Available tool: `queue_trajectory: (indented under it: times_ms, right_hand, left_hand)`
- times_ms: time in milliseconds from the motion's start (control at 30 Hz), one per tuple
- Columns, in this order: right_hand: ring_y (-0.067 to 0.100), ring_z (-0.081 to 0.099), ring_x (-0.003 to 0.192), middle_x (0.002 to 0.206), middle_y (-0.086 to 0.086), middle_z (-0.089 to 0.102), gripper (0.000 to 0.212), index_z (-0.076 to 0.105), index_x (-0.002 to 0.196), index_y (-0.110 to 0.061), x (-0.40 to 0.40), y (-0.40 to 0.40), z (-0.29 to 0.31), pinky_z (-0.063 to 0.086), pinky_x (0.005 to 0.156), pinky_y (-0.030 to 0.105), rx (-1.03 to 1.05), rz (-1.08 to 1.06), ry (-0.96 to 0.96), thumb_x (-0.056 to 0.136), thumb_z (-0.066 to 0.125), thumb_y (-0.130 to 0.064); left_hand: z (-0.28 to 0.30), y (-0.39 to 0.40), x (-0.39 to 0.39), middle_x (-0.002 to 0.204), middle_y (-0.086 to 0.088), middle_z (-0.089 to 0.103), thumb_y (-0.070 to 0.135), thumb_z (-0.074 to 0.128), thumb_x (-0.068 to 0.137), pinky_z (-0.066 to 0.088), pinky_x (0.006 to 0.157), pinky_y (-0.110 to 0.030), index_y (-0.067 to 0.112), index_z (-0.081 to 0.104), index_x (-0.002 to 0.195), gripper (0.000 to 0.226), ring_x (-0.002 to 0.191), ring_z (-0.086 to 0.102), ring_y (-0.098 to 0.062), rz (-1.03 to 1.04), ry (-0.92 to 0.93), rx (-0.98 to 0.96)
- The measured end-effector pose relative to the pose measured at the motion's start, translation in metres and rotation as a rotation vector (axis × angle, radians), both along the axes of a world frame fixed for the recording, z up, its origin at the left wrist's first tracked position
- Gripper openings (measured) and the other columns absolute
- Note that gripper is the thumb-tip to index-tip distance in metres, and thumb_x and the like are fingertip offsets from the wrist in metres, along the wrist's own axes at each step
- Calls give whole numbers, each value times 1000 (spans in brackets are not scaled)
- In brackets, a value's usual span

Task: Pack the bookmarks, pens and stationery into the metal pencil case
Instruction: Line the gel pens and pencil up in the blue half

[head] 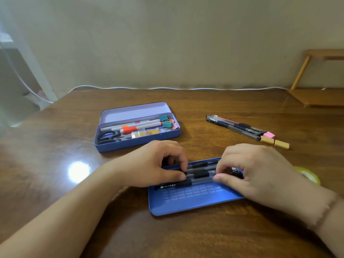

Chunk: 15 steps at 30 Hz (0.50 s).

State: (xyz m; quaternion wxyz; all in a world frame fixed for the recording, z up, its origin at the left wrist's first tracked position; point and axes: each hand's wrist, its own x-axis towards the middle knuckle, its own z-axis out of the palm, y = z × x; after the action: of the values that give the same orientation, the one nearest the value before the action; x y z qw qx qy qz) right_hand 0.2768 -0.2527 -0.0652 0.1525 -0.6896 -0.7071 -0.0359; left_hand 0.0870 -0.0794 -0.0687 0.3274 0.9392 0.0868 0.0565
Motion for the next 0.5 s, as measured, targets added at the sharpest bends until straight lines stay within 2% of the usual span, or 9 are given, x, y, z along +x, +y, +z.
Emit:
queue_trajectory:
  times_ms: [167,300,400,500]
  right_hand:
    - [-2,50,68,67,-20,53,25,54,79,-37,-7,5,-6,36,55,18,4,-56,19,82,44,-60]
    - [-4,47,68,66,-19,51,21,48,78,-38,-13,8,-7,30,55,18,-1,-57,35,85,45,-58]
    - [0,53,70,68,-17,58,28,58,79,-36,-4,9,-1,40,58,22,38,-99,118,80,48,-62]
    - [15,57,83,82,-14,65,21,68,83,-34,34,8,5,48,68,34,253,-334,117,79,57,-52]
  left_hand:
    - [2,-2,-1,104,6,64,32,76,84,51,80,-41,31,67,88,10,90,59,-19,-10,-2,4]
    - [4,-3,-3,107,10,61,37,81,78,52,81,-36,30,66,91,21,92,57,-16,-15,33,5]
    - [4,-3,-3,109,12,60,36,81,78,52,81,-34,30,65,91,21,93,58,-15,-14,38,24]
    - [3,-3,-2,108,11,59,35,80,79,51,81,-35,30,64,91,21,94,58,-17,-20,27,43]
